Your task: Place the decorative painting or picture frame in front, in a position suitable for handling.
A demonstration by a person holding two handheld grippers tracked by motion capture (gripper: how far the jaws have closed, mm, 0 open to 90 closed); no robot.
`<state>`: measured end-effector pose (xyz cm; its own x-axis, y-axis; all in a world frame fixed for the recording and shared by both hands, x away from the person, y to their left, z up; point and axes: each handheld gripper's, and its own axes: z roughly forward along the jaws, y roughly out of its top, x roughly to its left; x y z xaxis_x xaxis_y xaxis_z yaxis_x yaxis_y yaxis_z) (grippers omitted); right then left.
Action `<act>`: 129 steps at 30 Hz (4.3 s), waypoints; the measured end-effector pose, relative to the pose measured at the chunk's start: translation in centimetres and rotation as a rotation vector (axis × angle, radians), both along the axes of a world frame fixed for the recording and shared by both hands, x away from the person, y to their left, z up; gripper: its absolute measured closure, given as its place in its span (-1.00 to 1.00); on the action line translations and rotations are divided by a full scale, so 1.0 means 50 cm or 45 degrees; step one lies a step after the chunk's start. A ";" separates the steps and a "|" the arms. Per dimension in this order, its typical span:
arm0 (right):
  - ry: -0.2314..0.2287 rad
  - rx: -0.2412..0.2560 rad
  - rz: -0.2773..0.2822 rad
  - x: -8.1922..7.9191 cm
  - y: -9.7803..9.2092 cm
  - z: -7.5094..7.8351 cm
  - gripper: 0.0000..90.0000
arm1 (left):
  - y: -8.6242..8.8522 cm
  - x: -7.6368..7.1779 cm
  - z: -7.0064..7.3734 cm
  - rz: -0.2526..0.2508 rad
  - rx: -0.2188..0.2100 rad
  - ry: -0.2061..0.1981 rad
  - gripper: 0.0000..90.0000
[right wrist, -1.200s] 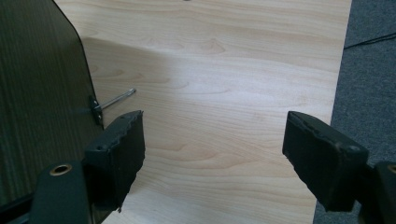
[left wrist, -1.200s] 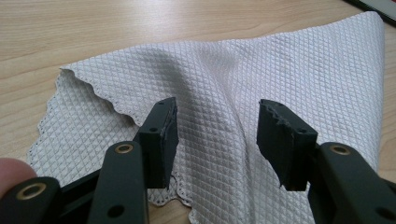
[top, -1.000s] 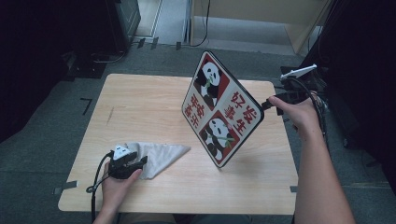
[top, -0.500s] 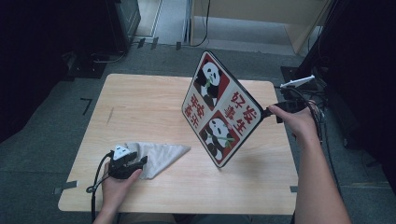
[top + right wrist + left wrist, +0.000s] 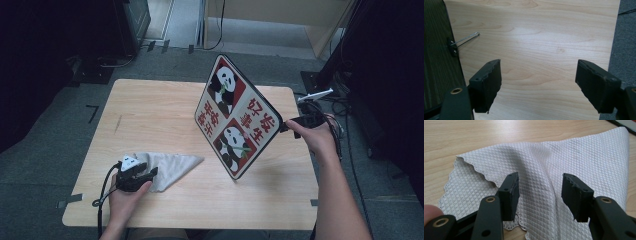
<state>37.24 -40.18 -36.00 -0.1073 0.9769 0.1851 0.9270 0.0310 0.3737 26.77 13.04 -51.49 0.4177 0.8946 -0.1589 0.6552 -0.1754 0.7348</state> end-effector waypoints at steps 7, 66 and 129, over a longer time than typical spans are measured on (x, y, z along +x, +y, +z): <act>-0.022 0.022 -0.014 -0.009 0.004 -0.026 -0.52 | 0.000 0.000 0.000 0.003 -0.010 0.004 0.09; -0.135 0.041 -0.054 -0.076 0.005 -0.219 -0.53 | 0.000 0.000 -0.001 -0.001 -0.002 -0.003 0.08; -0.462 -0.153 -0.055 -0.165 0.044 -0.325 -1.00 | 0.000 0.001 0.000 -0.004 -0.008 0.001 0.08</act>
<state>28.97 -37.99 -52.25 -0.1032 0.9943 0.0268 0.7363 0.0583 0.6741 26.80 13.06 -51.51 0.4201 0.8923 -0.1652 0.6555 -0.1725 0.7352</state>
